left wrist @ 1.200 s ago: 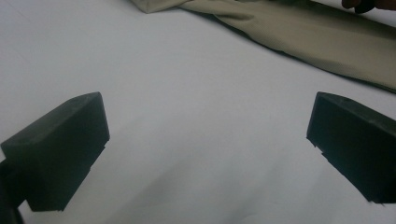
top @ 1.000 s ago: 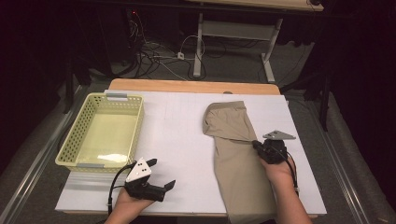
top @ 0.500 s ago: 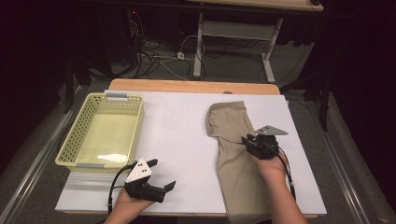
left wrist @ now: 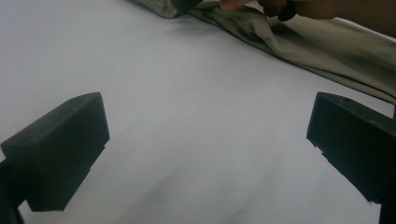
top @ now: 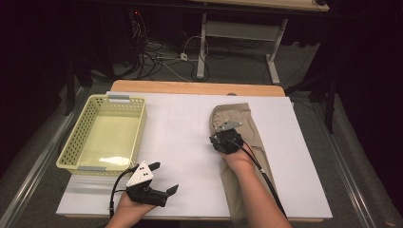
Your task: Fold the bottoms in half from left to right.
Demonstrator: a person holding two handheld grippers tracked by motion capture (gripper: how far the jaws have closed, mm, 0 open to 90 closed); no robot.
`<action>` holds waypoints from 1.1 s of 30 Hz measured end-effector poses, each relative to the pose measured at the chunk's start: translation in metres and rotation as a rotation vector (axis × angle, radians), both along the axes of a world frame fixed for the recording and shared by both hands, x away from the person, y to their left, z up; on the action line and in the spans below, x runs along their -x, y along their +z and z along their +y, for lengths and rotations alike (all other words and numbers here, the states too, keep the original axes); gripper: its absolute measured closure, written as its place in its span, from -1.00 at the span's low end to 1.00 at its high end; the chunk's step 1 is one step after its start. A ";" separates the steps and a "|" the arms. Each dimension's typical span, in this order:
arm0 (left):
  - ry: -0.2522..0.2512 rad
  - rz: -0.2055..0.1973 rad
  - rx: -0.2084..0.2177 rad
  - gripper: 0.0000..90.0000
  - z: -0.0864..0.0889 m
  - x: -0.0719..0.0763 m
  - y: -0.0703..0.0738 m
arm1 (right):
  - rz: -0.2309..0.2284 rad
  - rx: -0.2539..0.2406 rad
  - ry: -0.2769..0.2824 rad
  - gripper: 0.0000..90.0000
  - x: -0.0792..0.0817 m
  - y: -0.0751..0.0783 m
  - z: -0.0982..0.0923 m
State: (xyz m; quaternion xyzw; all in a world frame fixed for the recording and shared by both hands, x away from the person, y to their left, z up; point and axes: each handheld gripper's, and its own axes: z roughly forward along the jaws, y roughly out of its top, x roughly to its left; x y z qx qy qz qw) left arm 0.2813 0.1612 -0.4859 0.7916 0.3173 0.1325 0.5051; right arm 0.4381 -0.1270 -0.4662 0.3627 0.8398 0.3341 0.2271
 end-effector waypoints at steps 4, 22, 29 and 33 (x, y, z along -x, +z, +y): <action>-0.005 0.006 0.003 -1.00 0.000 -0.001 0.000 | 0.040 -0.027 -0.005 0.39 -0.012 -0.009 -0.001; -0.007 0.012 0.004 -1.00 0.000 -0.001 0.000 | 0.018 -0.103 -0.084 1.00 -0.017 0.003 -0.014; -0.008 0.010 0.003 -1.00 0.000 -0.001 0.000 | -0.064 -0.147 -0.186 1.00 -0.025 0.030 -0.056; -0.002 -0.006 0.008 -1.00 0.001 0.001 0.000 | -0.087 -0.164 -0.246 1.00 -0.036 0.042 -0.085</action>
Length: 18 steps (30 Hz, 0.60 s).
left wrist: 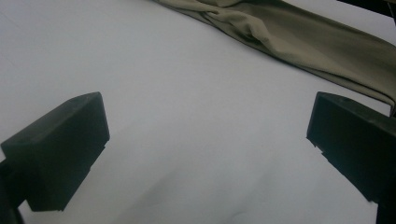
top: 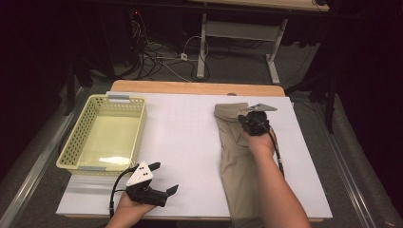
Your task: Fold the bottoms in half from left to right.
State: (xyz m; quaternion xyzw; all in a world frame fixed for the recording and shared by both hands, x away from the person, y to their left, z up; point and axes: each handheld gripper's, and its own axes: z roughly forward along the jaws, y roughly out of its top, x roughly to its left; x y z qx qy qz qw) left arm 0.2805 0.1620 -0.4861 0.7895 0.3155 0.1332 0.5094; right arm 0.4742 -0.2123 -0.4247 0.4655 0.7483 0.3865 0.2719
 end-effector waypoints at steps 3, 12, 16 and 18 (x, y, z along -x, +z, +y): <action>0.007 -0.008 0.013 -1.00 0.001 0.001 0.000 | -0.012 -0.015 -0.042 1.00 -0.011 0.008 -0.019; 0.025 -0.022 0.021 -1.00 0.002 0.004 -0.001 | -0.031 -0.016 -0.077 1.00 -0.048 0.012 -0.044; 0.017 -0.024 0.022 -1.00 0.002 0.004 -0.001 | -0.012 -0.019 -0.087 1.00 -0.063 0.002 -0.049; 0.016 -0.028 0.025 -1.00 0.003 0.005 -0.001 | -0.006 -0.017 -0.091 0.98 -0.068 -0.003 -0.052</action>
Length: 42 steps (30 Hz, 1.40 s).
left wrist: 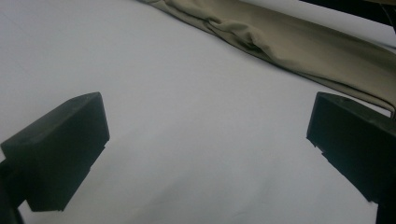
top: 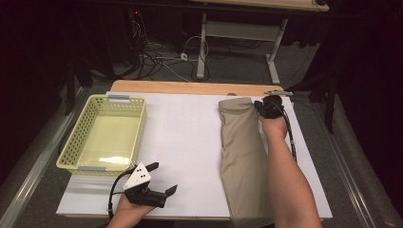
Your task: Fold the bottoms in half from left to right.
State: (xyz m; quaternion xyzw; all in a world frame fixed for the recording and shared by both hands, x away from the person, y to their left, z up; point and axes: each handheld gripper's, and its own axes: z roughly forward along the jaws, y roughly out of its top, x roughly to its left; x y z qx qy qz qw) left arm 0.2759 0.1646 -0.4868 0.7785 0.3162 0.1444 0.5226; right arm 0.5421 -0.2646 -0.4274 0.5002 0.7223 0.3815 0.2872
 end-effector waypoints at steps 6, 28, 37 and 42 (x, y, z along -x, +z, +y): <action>0.007 -0.001 -0.012 -1.00 -0.001 0.000 0.000 | 0.021 -0.042 0.024 0.64 0.009 -0.002 -0.009; -0.009 0.017 -0.019 -1.00 -0.002 -0.001 0.000 | -0.012 -0.010 0.111 0.56 0.215 -0.019 -0.016; -0.018 0.031 -0.032 -1.00 -0.003 -0.003 0.001 | 0.006 0.009 0.115 0.51 0.301 -0.035 -0.017; -0.026 0.037 -0.050 -1.00 -0.005 -0.004 0.001 | 0.003 -0.027 0.079 0.43 0.333 -0.048 -0.033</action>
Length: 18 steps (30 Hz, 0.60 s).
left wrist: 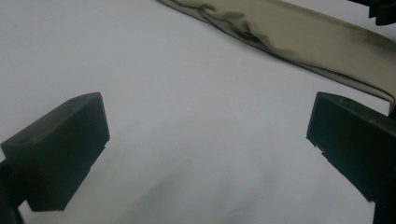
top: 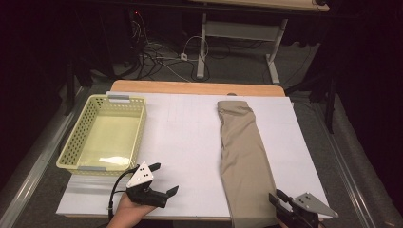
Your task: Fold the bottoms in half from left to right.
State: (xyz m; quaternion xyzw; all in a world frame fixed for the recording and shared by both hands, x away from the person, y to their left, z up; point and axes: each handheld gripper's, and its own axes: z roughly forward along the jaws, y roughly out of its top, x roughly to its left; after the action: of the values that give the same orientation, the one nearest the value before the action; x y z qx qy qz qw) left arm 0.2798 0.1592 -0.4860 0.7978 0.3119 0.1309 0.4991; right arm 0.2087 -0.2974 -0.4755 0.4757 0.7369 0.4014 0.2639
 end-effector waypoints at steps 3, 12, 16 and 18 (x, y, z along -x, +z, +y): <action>0.004 0.008 -0.007 -1.00 -0.001 -0.001 0.000 | 0.025 -0.012 -0.018 0.46 0.006 -0.010 -0.011; 0.012 0.018 -0.022 -1.00 -0.003 -0.002 0.000 | 0.048 -0.005 0.012 0.99 0.016 -0.013 -0.015; 0.003 0.025 -0.036 -1.00 -0.005 -0.004 0.000 | 0.053 -0.010 0.007 0.99 0.027 -0.013 -0.019; -0.001 0.022 -0.039 -1.00 -0.005 -0.004 0.000 | 0.060 -0.010 -0.001 0.99 0.031 -0.014 -0.021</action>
State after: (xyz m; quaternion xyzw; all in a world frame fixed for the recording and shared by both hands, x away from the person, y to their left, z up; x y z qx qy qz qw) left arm 0.2839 0.1544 -0.4856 0.8089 0.3145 0.1278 0.4800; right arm 0.1776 -0.3181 -0.4897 0.4892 0.7422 0.3905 0.2395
